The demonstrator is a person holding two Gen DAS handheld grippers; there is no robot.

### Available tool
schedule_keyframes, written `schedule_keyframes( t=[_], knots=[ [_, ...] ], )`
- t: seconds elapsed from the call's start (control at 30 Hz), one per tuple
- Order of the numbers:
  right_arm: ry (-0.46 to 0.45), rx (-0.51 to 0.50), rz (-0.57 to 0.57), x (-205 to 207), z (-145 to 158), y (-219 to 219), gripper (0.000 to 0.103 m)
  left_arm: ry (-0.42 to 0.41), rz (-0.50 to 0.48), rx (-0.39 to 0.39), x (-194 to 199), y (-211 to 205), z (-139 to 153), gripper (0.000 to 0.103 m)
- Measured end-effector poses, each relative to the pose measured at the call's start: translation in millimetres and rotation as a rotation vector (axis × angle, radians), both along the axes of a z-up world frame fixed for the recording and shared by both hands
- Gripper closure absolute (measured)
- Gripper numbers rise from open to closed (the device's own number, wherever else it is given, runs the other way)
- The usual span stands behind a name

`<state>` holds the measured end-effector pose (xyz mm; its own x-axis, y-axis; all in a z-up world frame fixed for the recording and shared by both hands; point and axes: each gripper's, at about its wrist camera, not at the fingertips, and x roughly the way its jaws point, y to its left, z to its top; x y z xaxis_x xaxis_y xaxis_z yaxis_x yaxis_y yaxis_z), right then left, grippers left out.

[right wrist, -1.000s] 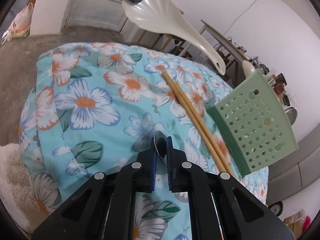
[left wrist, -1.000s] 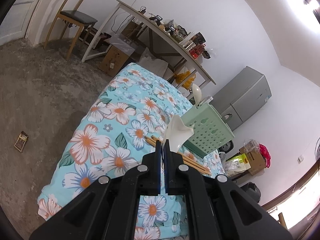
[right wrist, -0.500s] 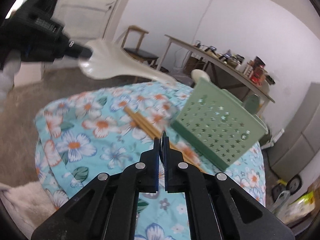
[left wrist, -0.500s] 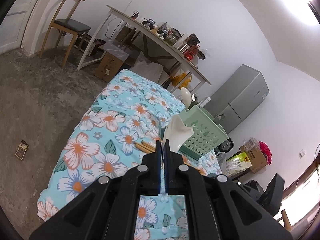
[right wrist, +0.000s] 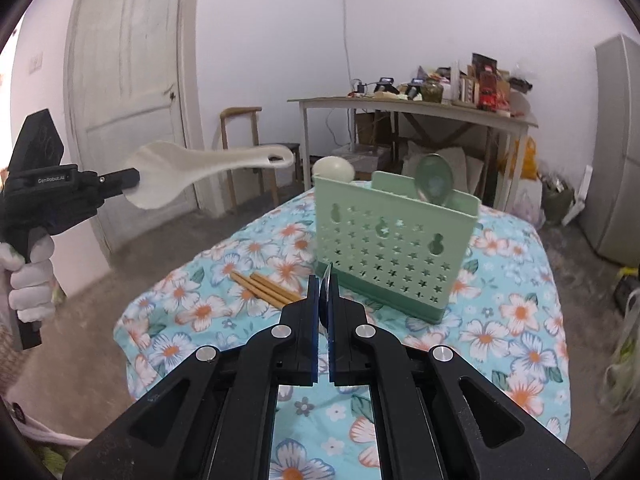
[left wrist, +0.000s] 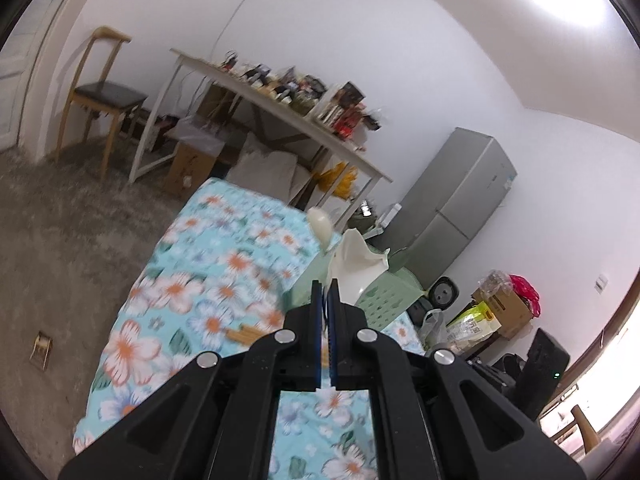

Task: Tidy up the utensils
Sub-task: 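Lift the metal spoon with the right gripper and drop it into the green holder, then lower the white rice paddle into the green holder and open the left gripper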

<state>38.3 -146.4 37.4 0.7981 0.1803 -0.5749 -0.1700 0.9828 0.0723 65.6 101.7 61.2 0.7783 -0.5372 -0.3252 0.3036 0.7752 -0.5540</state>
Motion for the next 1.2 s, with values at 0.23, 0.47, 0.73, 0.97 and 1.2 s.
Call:
schedule_keyframes(
  t=[0.23,0.47,0.73,0.97,1.2],
  knots=[
    [-0.019,0.069,-0.029,-2.6,12.4,-24.0,0.101,-0.053,-0.075,0.083,22.8,-32.4,27.5,0.101],
    [-0.054,0.08,-0.043,-4.5,24.7,-37.4,0.101,-0.077,-0.123,0.156,43.3,-56.4,39.9,0.101],
    [-0.104,0.087,-0.076,-5.0,40.0,-56.5,0.101,-0.087,-0.196,0.259,55.5,-84.9,49.2,0.101],
    [-0.141,0.097,-0.109,-7.1,49.4,-72.1,0.101,-0.15,-0.235,0.3,68.7,-118.1,67.9,0.102],
    [-0.147,0.105,-0.14,-11.6,52.7,-85.6,0.101,-0.222,-0.246,0.315,83.2,-145.9,94.3,0.102]
  ],
)
